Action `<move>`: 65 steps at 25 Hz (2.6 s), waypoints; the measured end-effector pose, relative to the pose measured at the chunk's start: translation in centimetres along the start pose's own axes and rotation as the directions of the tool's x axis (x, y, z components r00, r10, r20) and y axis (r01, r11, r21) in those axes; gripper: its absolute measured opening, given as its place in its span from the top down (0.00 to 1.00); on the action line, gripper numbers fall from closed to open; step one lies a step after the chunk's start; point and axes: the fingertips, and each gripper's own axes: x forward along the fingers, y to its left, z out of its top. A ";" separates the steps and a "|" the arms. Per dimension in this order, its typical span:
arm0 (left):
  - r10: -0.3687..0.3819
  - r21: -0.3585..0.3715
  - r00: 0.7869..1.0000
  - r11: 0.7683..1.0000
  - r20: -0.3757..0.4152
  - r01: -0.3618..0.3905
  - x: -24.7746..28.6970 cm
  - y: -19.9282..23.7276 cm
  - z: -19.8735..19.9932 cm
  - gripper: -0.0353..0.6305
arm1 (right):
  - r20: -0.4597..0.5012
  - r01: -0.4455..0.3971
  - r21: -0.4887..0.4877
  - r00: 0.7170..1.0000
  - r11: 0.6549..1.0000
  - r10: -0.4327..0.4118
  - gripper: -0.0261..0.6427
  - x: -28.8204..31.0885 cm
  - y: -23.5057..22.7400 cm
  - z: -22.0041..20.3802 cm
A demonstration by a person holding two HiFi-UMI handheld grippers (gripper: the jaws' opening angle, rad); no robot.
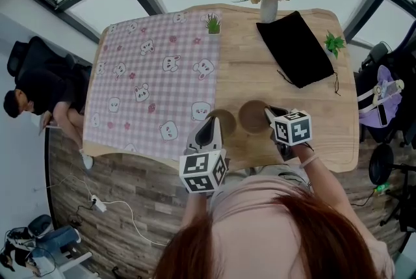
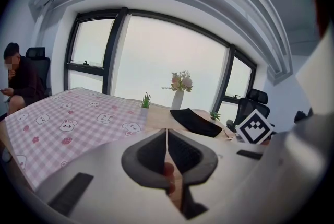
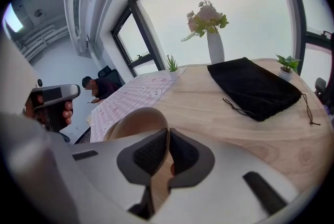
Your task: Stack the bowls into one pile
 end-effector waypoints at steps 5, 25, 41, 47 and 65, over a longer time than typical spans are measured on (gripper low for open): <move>0.012 -0.007 1.000 1.000 0.001 -0.012 -0.3 0.2 -0.3 0.93 | 0.013 -0.020 -0.011 1.000 1.000 0.020 0.94 0.1 0.9 0.7; 0.094 -0.044 0.996 0.995 0.004 -0.094 -2.3 2.7 -0.6 0.93 | 0.007 -0.123 -0.077 0.992 0.989 0.124 0.94 1.8 5.4 2.5; 0.142 -0.057 0.990 0.988 0.004 -0.142 -3.9 3.6 -1.2 0.93 | -0.008 -0.195 -0.139 0.981 0.971 0.196 0.94 3.4 9.0 3.0; 0.168 -0.071 0.986 0.983 0.005 -0.167 -4.6 4.2 -1.5 0.93 | -0.023 -0.210 -0.156 0.978 0.965 0.209 0.94 4.2 9.9 2.6; 0.191 -0.085 0.982 0.978 0.006 -0.190 -5.7 6.3 -1.5 0.93 | -0.095 -0.201 -0.168 0.978 0.965 0.187 0.92 7.6 11.3 0.7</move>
